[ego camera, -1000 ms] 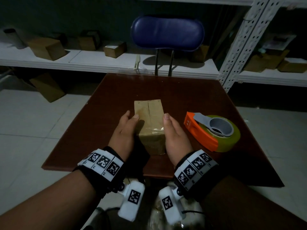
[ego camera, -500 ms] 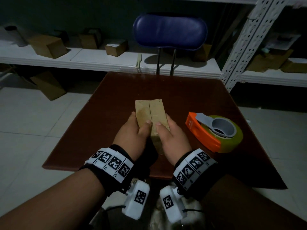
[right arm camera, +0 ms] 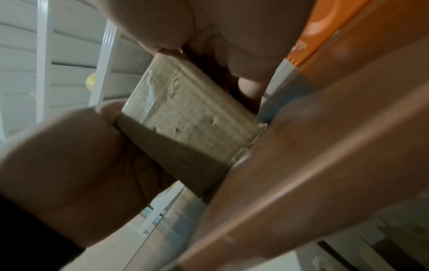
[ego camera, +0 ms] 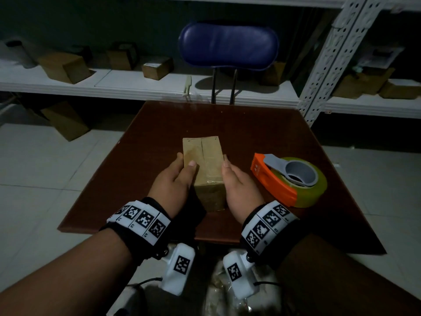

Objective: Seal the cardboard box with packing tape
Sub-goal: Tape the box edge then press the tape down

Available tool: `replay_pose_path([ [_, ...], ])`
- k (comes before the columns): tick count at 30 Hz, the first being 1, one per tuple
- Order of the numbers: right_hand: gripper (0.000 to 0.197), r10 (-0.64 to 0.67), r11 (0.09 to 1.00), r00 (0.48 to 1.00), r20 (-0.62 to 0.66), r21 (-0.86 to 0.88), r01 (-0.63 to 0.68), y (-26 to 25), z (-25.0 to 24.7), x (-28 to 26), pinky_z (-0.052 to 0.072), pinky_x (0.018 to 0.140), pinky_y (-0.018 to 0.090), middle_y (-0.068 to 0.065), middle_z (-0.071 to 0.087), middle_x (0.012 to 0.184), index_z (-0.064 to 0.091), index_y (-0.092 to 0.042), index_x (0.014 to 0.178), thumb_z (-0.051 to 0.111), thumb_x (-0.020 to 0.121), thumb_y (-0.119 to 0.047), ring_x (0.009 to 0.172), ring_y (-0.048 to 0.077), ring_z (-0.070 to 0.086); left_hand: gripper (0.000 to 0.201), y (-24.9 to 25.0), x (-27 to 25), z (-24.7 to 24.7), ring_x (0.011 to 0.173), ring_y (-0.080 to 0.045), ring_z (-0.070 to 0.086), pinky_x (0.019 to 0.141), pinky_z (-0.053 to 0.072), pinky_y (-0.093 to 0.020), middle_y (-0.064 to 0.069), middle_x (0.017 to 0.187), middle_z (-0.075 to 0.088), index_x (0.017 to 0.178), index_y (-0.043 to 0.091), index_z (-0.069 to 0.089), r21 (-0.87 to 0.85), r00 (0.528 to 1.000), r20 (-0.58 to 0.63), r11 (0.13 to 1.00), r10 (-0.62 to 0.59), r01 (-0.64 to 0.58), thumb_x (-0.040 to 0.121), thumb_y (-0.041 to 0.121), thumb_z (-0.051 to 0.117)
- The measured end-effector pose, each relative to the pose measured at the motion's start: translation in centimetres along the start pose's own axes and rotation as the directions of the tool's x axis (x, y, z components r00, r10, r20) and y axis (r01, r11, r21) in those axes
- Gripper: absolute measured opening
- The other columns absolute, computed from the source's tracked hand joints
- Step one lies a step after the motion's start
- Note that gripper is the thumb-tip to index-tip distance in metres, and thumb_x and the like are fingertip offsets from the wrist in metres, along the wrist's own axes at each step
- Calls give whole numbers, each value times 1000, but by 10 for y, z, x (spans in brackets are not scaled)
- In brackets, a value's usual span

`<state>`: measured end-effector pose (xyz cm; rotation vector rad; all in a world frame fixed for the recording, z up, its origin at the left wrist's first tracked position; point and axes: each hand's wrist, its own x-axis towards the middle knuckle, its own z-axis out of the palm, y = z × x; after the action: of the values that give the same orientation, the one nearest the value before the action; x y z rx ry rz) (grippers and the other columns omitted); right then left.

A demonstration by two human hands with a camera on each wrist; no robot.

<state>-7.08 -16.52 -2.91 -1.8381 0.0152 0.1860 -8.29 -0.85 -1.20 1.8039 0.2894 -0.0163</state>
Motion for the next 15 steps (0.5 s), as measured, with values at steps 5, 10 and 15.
replay_pose_path([
  [5,48,37,996,999,39,77,-39,10,-7,1,40,112,32,-17,64,132,54,-44,140,31,102,-61,121,1,57,63,-2,3,-4,142,-13,37,117,26,-31,5,158,38,151,22,41,-46,1000,6,999,-20,20,95,50,55],
  [10,61,-27,997,983,183,72,14,17,-16,-5,34,108,16,-24,43,147,28,-45,155,35,98,-66,126,-10,46,71,3,2,-11,128,5,39,108,30,-22,18,152,41,151,29,39,-70,985,169,997,-19,32,89,58,58],
  [15,98,-102,995,949,298,34,96,23,-20,3,37,117,34,-12,40,158,14,-39,159,53,80,-80,139,-1,43,63,7,6,-26,110,6,59,90,52,-16,24,125,58,132,40,49,57,937,349,997,30,-54,76,46,78],
])
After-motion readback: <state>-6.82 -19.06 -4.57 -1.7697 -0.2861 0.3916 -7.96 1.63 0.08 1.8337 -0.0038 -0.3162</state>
